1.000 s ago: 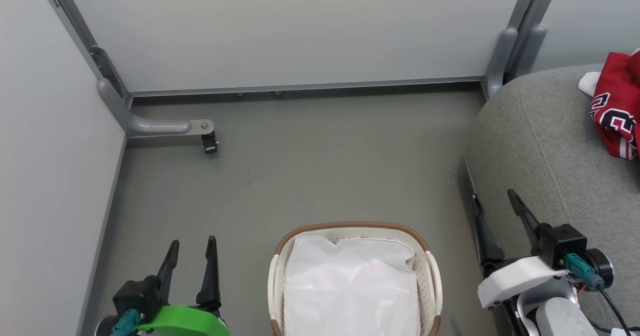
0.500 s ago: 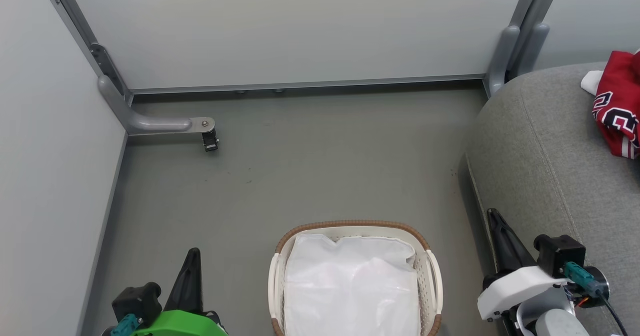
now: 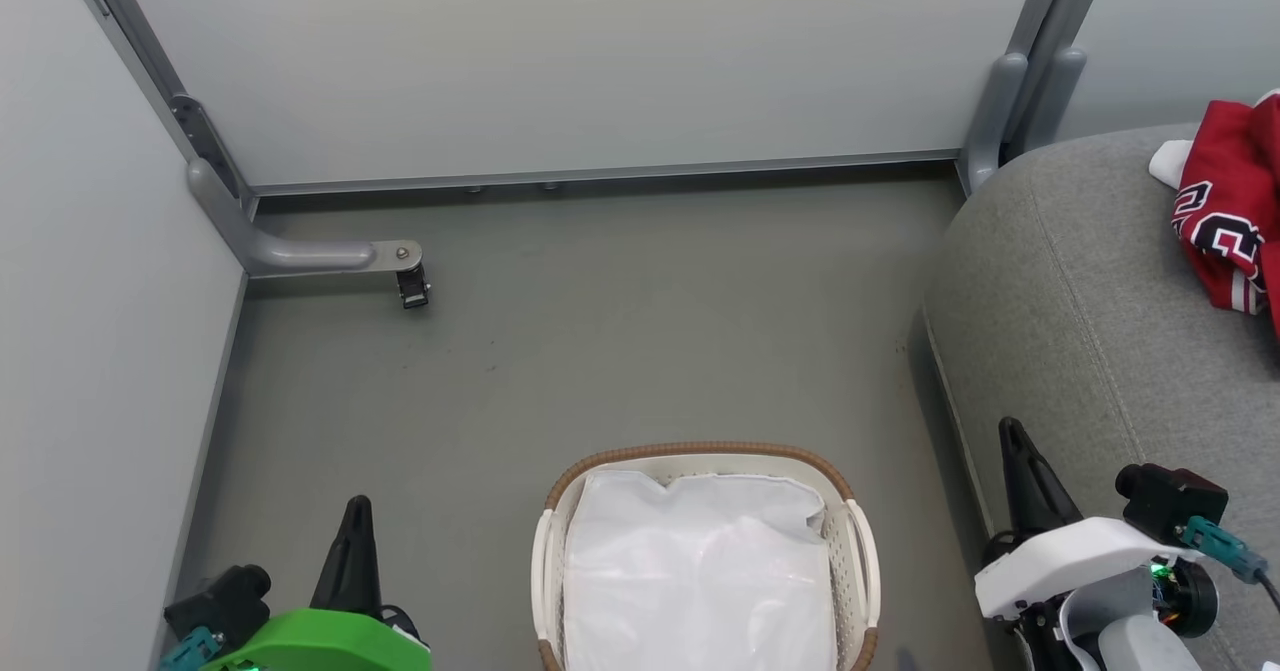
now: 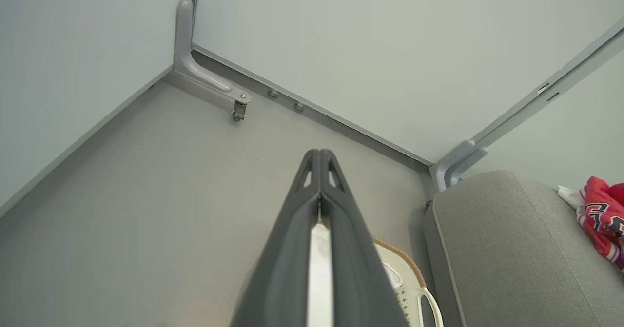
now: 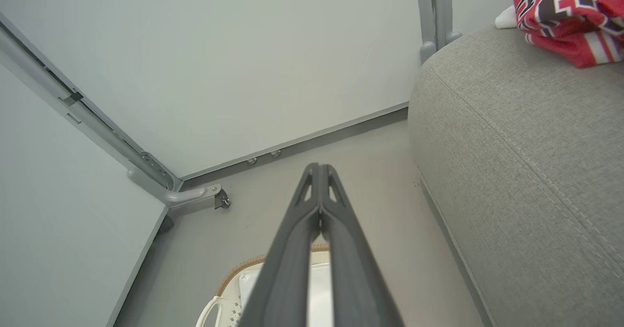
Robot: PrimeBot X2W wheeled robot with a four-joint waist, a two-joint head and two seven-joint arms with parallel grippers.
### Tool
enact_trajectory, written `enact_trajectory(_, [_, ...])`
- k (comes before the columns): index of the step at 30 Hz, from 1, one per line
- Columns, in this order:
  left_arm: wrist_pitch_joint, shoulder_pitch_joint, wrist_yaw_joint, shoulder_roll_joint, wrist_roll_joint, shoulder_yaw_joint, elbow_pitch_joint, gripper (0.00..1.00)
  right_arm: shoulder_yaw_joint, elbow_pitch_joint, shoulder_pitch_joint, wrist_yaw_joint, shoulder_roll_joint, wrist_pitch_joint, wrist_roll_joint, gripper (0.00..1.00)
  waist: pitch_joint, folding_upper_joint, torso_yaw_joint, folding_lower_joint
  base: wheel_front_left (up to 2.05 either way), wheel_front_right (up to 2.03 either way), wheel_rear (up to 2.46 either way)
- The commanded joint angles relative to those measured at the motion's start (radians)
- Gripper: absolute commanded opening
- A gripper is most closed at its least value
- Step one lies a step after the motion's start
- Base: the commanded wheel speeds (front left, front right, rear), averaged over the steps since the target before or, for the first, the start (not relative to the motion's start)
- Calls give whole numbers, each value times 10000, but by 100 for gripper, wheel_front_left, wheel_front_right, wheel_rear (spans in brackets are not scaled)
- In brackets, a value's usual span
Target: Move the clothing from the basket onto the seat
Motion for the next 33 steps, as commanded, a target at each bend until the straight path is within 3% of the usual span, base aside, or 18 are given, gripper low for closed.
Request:
enact_trajectory(1, [81, -264, -36, 86, -370, 105, -200, 0, -76, -196, -135, -2, -49, 81, 430, 0, -6, 0, -12, 0, 0, 0, 0])
enact_trajectory(33, [1201, -599, -96, 160, -4445, 790, -554, 0, -508, -353, -173, -5, -86, 1245, 5016, 0, -124, 0, -278, 0, 0, 0, 0])
